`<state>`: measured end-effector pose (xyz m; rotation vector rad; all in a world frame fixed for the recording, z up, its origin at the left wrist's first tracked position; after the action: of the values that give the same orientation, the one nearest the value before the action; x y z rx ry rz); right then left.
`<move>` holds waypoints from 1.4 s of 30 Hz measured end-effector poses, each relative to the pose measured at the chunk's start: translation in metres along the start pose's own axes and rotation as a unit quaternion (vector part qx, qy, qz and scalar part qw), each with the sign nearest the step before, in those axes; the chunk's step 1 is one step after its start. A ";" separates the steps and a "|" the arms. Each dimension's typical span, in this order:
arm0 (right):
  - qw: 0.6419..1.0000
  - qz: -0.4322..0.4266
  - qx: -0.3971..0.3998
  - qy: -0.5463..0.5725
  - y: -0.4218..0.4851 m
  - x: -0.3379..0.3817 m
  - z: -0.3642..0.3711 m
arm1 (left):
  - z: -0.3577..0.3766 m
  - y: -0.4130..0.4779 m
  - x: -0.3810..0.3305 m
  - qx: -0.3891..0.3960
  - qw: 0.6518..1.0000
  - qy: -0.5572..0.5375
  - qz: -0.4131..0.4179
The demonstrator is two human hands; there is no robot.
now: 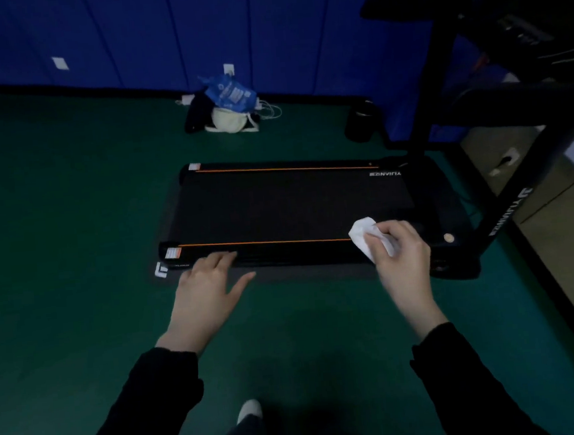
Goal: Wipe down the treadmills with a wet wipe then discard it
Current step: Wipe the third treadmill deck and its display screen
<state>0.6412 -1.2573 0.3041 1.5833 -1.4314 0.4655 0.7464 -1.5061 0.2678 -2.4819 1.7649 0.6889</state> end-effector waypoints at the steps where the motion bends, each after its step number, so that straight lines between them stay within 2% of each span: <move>1: 1.000 0.005 0.008 -0.005 0.008 0.001 0.018 | 0.004 0.015 0.011 0.008 1.000 0.005 -0.001; 6: 0.999 0.011 0.045 -0.011 0.038 0.013 0.080 | 0.016 0.072 0.051 0.022 1.000 0.019 -0.009; 11: 0.998 0.032 0.042 -0.029 0.061 0.010 0.105 | 0.026 0.113 0.064 0.036 0.999 0.012 -0.016; 18: 0.999 0.019 0.026 -0.032 0.115 -0.002 0.142 | 0.051 0.181 0.062 0.029 1.000 0.002 0.002; 26: 1.000 0.014 0.005 0.005 0.233 -0.030 0.198 | 0.092 0.311 0.034 0.024 0.999 0.029 0.034; 33: 0.999 0.040 -0.003 0.021 0.337 -0.060 0.215 | 0.117 0.430 -0.013 0.025 0.998 0.027 0.051; 42: 0.999 0.023 -0.025 -0.011 0.423 -0.077 0.230 | 0.135 0.521 -0.043 0.016 0.998 0.000 0.061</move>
<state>0.1641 -1.3572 0.2862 1.5218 -1.4871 0.4372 0.2184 -1.6201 0.2837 -2.3702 1.9244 0.6612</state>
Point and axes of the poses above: each hand's wrist, its own y-axis towards the middle knuckle, its own z-axis out of the palm, x = y × z, the point moved 1 cm from there along y, towards the middle knuckle, and after that the axes turned 11 degrees about -x, right-handed, at the moved point
